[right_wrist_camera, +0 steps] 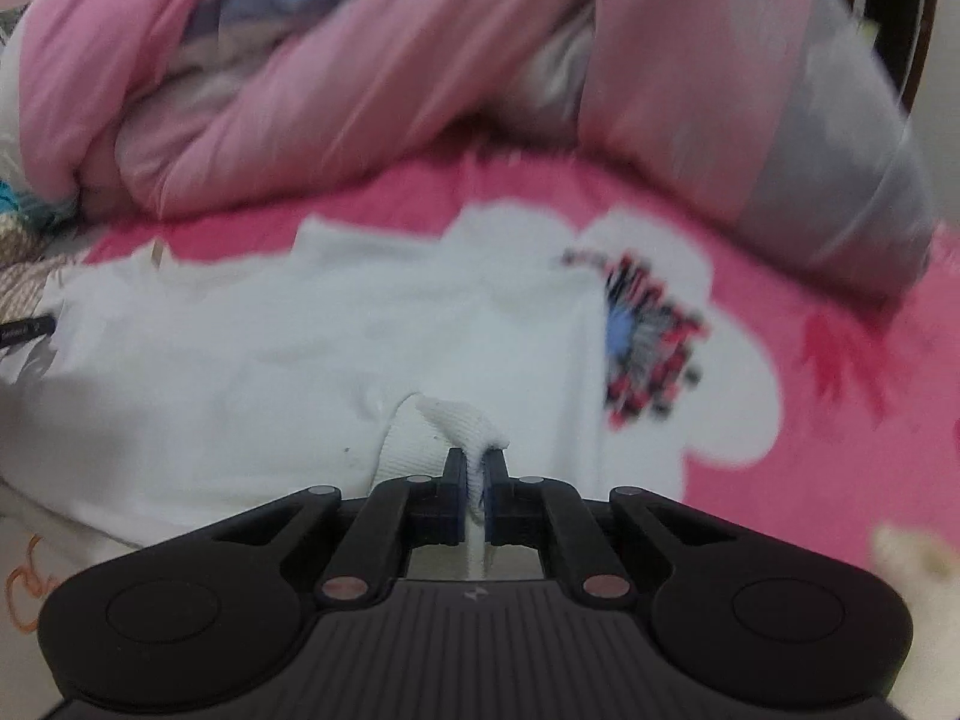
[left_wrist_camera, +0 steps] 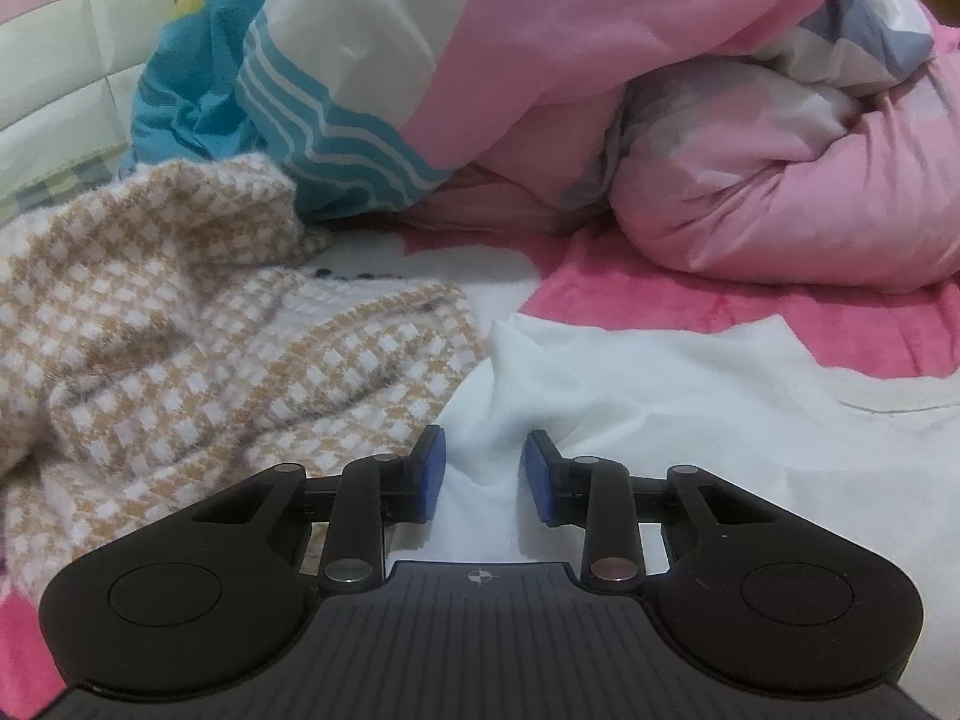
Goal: Fold clothes
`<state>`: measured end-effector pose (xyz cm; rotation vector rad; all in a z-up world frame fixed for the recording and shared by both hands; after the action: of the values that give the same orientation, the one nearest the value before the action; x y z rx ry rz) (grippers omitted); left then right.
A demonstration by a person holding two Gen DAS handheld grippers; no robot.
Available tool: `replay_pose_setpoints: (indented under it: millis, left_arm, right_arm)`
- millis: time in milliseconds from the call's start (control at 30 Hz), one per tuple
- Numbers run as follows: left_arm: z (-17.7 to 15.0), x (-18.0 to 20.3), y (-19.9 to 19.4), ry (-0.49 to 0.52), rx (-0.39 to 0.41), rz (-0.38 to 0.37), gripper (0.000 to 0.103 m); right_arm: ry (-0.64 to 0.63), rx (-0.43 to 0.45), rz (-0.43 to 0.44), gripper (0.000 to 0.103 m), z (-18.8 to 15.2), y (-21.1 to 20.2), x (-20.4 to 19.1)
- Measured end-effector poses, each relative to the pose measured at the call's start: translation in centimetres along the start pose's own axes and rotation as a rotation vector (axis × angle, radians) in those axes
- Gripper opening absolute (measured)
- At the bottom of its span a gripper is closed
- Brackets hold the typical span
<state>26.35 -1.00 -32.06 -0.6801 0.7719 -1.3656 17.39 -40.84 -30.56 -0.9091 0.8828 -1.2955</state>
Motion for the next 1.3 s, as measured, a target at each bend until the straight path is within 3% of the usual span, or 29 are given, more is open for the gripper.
replay_pose_setpoints:
  millis: [67, 133, 200, 267, 333, 433, 500, 600, 700, 733, 833, 867, 933, 1033, 1167, 1300]
  left_arm:
    - [-0.2, 0.3, 0.1, 0.026, 0.008, 0.017, 0.032]
    - [-0.4, 0.5, 0.2, 0.05, 0.019, 0.035, 0.032]
    - [-0.4, 0.5, 0.2, 0.051, 0.019, 0.037, 0.032]
    - [-0.3, 0.4, 0.1, 0.045, 0.014, 0.028, 0.032]
    - [0.0, 0.1, -0.7, 0.04, 0.01, 0.007, 0.034]
    - [0.2, -0.7, -3.1, 0.035, 0.025, -0.015, 0.041]
    - [-0.2, -1.5, -5.2, 0.025, 0.034, -0.034, 0.044]
    - [-1.7, -2.4, -7.5, 0.016, 0.007, -0.089, 0.045]
    - [-4.1, -2.1, -8.2, 0.08, -0.056, -0.146, 0.045]
    - [-5.2, -1.8, -7.8, 0.113, -0.083, -0.154, 0.045]
    - [-7.8, -2.2, -6.1, 0.101, -0.188, -0.177, 0.045]
    - [-8.2, -2.5, -6.1, 0.085, -0.174, -0.189, 0.045]
    - [-8.3, -2.9, -6.3, 0.087, -0.166, -0.2, 0.045]
    - [-8.2, -4.0, -6.1, 0.055, -0.169, -0.222, 0.045]
    - [-8.4, -4.8, -6.0, 0.04, -0.167, -0.246, 0.048]
    - [-8.6, -5.2, -6.1, 0.03, -0.158, -0.269, 0.049]
  right_arm:
    - [0.011, -0.004, -0.018, 0.004, 0.2, 0.5, 0.5]
    - [0.03, -0.09, -0.02, 0.005, -0.4, 2.8, 1.2]
    - [0.043, -0.109, -0.012, 0.006, -0.5, 3.3, 1.7]
    - [0.043, -0.116, -0.053, 0.021, -0.1, 2.5, 1.8]
    - [0.061, -0.088, -0.107, 0.022, 0.2, 1.0, 2.3]
    - [0.047, 0.008, -0.072, 0.022, 1.1, -2.0, 1.6]
    - [-0.012, 0.06, 0.028, 0.022, 2.1, -3.3, -0.7]
    - [-0.153, 0.057, 0.204, 0.022, 2.9, -3.0, -6.2]
    - [-0.273, 0.03, 0.278, 0.021, 2.5, -1.5, -10.9]
    - [-0.29, 0.006, 0.294, 0.021, 2.0, -0.6, -11.8]
    - [-0.357, -0.142, 0.199, 0.021, -0.4, 3.4, -12.6]
    - [-0.385, -0.177, 0.16, 0.021, -1.4, 4.2, -12.5]
    - [-0.397, -0.152, 0.126, 0.021, -1.5, 3.1, -12.9]
    - [-0.391, -0.111, 0.164, 0.021, 0.4, 0.8, -14.7]
    - [-0.393, -0.008, 0.287, 0.021, 3.8, 0.3, -20.2]
    - [-0.439, 0.037, 0.416, 0.021, 7.0, 3.2, -27.9]
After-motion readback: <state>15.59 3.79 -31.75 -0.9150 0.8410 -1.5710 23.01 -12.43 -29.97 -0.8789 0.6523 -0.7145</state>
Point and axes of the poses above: each gripper's, at about its wrist camera, not at the fingertips, and y roughly the way its jaws point, x to its right, z to its top, the point moved 6 cm from there along y, roughly the way its jaws point, and after that the axes turned 14 degrees about -x, right-handed, at the moved point
